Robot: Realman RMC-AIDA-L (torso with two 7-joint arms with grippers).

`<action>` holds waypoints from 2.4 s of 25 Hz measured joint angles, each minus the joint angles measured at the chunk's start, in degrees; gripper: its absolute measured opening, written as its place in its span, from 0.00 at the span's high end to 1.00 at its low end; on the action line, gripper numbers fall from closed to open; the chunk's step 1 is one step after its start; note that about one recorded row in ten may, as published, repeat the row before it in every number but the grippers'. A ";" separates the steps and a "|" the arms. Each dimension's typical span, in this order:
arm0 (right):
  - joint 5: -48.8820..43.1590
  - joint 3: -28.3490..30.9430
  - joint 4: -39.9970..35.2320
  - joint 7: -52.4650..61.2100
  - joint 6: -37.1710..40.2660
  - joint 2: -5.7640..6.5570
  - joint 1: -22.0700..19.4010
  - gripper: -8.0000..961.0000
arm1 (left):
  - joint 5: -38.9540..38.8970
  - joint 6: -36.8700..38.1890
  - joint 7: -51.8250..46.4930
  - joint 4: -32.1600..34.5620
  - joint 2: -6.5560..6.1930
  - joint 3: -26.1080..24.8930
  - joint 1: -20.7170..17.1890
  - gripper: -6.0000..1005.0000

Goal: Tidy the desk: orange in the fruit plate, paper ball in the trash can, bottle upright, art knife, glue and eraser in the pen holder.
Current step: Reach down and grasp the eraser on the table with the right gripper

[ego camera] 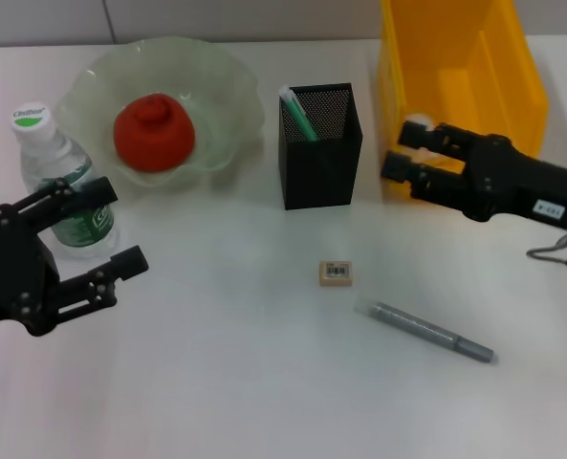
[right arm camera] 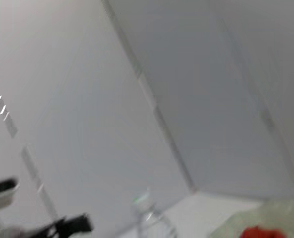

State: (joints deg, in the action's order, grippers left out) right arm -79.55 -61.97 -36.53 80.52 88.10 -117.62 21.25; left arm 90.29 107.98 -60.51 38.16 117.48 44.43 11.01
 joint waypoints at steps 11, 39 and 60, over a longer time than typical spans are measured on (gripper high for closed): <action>-38.53 -0.22 -42.67 50.33 10.80 0.10 12.68 0.30 | -0.13 -0.35 1.12 -3.10 0.59 -0.04 0.33 0.21; -63.97 -32.00 -31.70 59.74 1.93 -1.90 34.04 0.32 | 0.41 -1.55 1.24 -4.76 0.73 0.32 1.15 0.21; -61.98 -40.31 -21.95 59.67 -5.78 -2.26 34.46 0.35 | 1.90 -2.55 1.27 -6.07 0.82 0.40 2.38 0.21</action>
State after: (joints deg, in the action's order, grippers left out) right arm -141.54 -102.29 -58.48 140.19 82.32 -119.89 55.72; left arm 92.19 105.43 -59.24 32.08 118.30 44.83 13.40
